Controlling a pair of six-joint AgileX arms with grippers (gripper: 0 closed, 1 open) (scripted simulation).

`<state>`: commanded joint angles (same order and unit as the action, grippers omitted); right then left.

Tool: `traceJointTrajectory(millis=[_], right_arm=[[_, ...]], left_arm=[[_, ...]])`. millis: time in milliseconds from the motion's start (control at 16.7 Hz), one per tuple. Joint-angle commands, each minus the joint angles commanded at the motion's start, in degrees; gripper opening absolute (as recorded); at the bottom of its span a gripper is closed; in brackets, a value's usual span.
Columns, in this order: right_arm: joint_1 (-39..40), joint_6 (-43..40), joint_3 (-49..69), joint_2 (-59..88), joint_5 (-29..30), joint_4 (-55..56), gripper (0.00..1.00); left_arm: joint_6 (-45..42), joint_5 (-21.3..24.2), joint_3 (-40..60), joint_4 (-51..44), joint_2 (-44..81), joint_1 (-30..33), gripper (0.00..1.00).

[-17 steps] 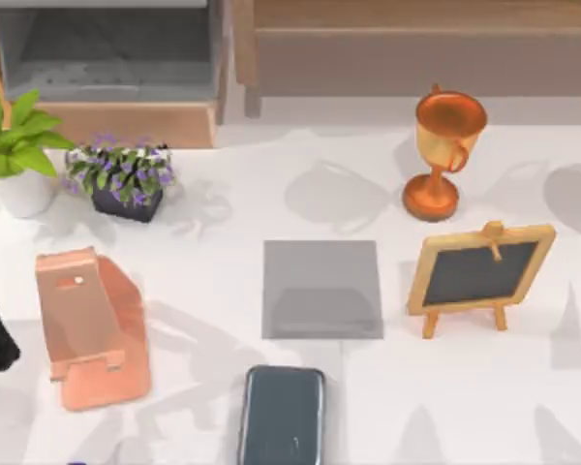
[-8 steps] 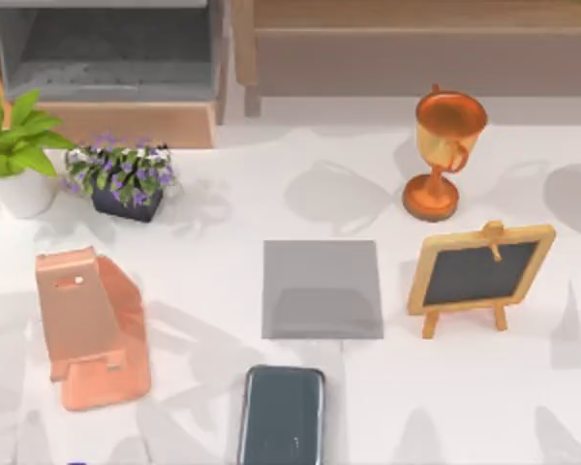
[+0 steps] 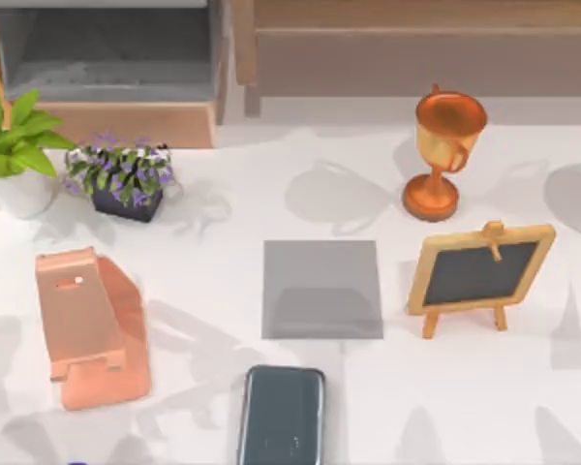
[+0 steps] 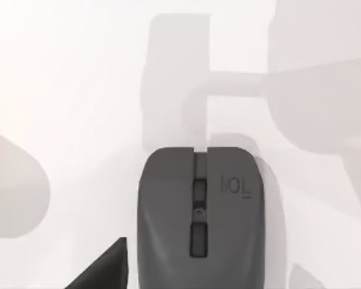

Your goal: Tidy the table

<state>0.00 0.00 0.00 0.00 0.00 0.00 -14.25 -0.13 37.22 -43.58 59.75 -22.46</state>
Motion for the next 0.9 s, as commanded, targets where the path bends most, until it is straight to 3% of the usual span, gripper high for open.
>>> traceJointTrajectory(millis=[420,900], right_arm=[[0.0,0.0,0.0,0.0,0.0,0.0,1.0],[0.0,0.0,0.0,0.0,0.0,0.0,1.0]], left_arm=[[-5.16,0.03,13.49,-15.06,20.15,-7.77,1.0],[-5.52,0.02,13.99,-15.32,22.33,-8.27,1.0]])
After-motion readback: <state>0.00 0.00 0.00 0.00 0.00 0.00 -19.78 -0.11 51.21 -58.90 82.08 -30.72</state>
